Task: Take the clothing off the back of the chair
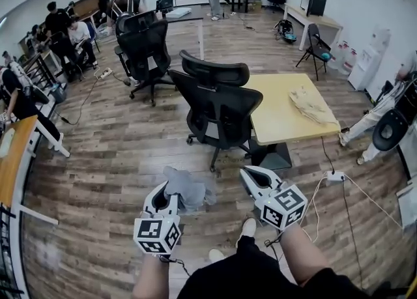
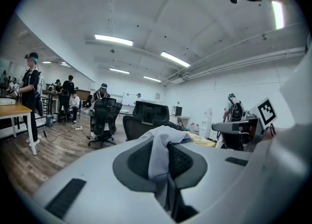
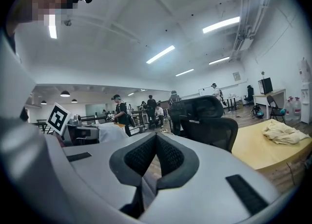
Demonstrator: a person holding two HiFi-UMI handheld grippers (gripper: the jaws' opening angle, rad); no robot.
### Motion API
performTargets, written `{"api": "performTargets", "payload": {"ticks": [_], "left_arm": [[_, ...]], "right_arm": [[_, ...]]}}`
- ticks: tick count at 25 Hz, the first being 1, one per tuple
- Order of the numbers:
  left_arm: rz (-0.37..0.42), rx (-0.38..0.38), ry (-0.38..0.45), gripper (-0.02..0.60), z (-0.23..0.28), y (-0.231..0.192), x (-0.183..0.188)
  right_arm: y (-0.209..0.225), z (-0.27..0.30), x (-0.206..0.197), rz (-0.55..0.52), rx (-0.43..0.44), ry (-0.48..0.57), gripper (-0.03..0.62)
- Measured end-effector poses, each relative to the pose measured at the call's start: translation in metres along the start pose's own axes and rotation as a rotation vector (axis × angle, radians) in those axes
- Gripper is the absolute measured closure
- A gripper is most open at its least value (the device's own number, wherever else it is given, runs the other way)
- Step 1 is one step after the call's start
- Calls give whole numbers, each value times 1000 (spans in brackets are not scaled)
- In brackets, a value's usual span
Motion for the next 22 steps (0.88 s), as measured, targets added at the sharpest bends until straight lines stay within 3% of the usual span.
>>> {"api": "performTargets", "payload": {"ticks": [7,22], "left_arm": [[-2,-52,2,534,-4,25,1],[7,-70,-1,534,-8,40,0]], "right_arm": [[-5,-13,3,-11,-10,-7,582],[-8,-21,-4,-5,-2,-15,582]]}}
Point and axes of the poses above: the fingertips, and each gripper's own axes: z forward along the fingers, y to its right, x out of its top, the point moved 2 cm from there along -z, backward along the fingers, and after that the axes turned 13 degrees about y, right-handed, at the moved point
